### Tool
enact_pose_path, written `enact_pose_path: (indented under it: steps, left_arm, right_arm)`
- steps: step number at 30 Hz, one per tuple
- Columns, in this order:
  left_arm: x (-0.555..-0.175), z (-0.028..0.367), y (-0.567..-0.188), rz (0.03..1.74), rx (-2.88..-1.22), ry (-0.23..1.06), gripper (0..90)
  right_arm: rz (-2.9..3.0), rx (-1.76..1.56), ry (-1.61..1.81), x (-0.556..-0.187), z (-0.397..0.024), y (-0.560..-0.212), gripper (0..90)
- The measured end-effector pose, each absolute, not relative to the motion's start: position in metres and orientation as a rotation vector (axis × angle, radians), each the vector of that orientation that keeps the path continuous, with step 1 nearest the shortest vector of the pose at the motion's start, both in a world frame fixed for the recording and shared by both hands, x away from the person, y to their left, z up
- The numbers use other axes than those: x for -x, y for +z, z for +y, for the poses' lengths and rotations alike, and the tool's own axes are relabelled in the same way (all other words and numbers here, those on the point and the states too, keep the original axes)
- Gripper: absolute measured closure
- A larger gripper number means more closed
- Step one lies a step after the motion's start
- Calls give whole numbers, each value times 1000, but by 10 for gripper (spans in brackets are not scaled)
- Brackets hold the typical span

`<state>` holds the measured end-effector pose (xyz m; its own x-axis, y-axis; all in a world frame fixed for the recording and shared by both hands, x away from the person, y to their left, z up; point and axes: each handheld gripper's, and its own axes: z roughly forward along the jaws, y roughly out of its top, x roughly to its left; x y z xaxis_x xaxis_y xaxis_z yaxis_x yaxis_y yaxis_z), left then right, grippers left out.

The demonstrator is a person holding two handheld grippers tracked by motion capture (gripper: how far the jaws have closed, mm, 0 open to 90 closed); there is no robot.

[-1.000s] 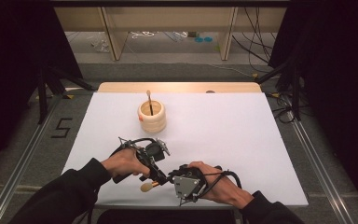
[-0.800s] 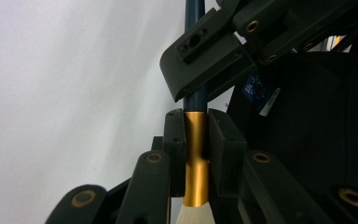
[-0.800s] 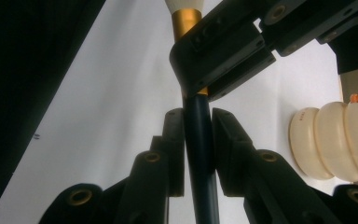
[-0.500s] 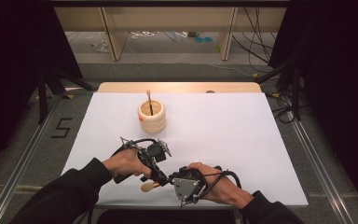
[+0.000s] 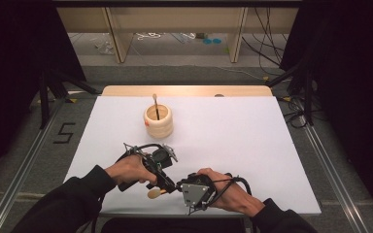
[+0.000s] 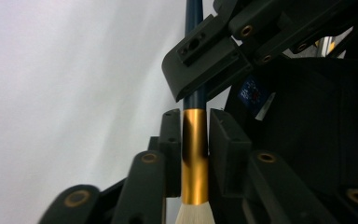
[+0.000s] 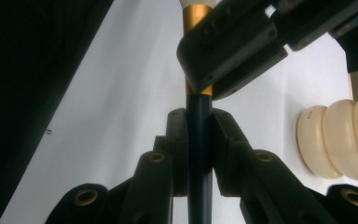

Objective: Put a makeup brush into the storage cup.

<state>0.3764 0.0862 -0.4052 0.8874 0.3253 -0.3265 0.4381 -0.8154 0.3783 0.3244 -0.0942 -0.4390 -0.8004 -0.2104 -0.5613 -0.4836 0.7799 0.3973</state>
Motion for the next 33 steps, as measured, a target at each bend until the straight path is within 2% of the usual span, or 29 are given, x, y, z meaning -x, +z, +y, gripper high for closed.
enact_pose_path:
  steps: [6,13,16,23,33]
  left_arm:
    - [-372,95,-399,571,-2525,-275,604]
    - [-373,112,-390,532,-2439,-128,454]
    - [-370,120,-390,573,-2381,-61,400]
    - [-364,141,-383,590,-2288,67,346]
    - [-351,149,-387,653,-2133,118,307]
  right_arm:
    - [2452,471,791,-333,-99,-435,783]
    - [2516,335,824,-339,-110,-432,784]
    - [2495,339,855,-345,-113,-431,783]
    - [2518,200,971,-354,-121,-429,783]
    - [2488,-83,1233,-366,-136,-422,783]
